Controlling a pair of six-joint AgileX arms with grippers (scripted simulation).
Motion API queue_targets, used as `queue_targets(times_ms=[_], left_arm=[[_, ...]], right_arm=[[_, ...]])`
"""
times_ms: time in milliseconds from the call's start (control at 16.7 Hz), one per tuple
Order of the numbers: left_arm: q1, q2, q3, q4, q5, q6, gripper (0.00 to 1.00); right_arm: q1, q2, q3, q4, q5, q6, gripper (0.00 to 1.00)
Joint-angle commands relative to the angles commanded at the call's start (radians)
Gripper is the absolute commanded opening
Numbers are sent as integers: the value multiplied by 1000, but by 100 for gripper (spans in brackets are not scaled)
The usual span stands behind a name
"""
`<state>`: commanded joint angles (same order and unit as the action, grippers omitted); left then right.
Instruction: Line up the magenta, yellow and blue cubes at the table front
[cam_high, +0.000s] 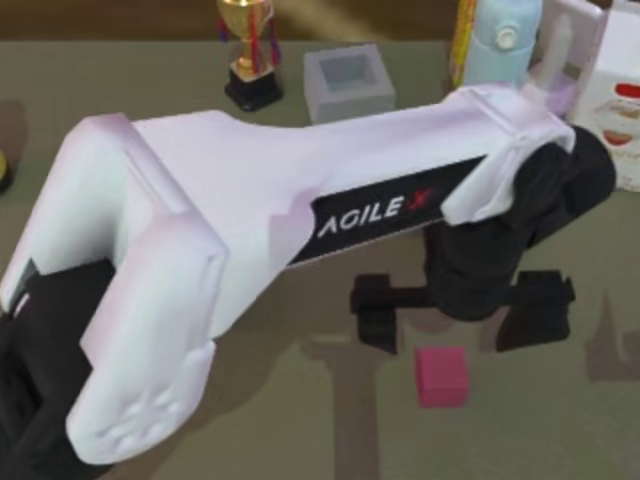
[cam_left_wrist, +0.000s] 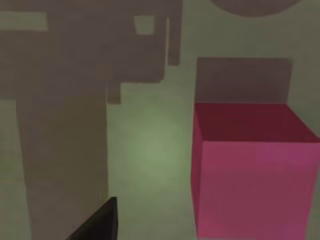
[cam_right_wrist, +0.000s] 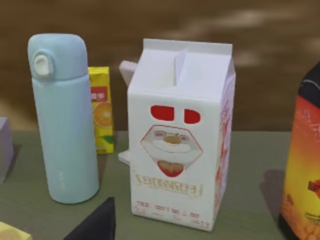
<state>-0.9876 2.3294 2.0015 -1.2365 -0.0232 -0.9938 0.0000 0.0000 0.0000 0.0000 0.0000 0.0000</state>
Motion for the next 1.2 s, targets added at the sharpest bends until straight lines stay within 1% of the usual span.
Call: queue_targets(times_ms=[120,240,480,660,780,900,1020,1200], left_arm=[[4,-13,52,-63,0,0,100],[6,-20,72,-83,-1,1,100],[0,-17,69,-80,0,1,100],[32,-76,12,-43,-4,11,100],[81,-167,-75,11,-8,29,100],[147,-298,-194,85,-12,55,100],[228,-472,-344,175,-15,93,100],[366,-780,-611,331,-16,176,100]], right_arm=[[0,0,0,0,0,0,100],[0,0,0,0,0,0,100],[0,0,0,0,0,0,100],[13,61,60,-44,1,-23,100],[31,149,148,-103,1,-54,100],[58,282,277,-185,1,-97,100],[89,452,433,-281,0,-147,100],[143,778,709,-452,0,-234,100]])
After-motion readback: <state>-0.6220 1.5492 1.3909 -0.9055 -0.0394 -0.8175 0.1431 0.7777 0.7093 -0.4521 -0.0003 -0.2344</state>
